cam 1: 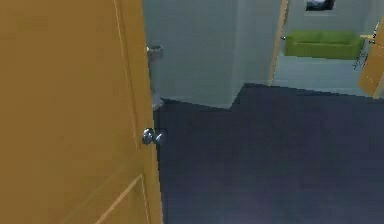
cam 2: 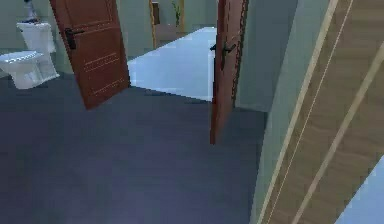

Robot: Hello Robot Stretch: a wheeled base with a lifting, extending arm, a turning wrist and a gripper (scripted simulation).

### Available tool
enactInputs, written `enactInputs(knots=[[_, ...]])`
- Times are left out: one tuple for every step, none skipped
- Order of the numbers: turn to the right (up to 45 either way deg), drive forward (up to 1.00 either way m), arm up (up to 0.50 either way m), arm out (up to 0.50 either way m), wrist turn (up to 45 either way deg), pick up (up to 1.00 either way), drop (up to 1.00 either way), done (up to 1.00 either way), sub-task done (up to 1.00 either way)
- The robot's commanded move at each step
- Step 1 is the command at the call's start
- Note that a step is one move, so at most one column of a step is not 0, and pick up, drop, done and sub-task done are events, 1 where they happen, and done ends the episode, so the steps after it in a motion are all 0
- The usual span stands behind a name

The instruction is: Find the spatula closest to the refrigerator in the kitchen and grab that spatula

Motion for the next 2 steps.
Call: enactInputs(knots=[[42.0,0.00,0.00,0.00,0.0,0.00,0.00,0.00,0.00],[0.0,0.50,0.00,0.00,0.0,0.00,0.00,0.00,0.00]])
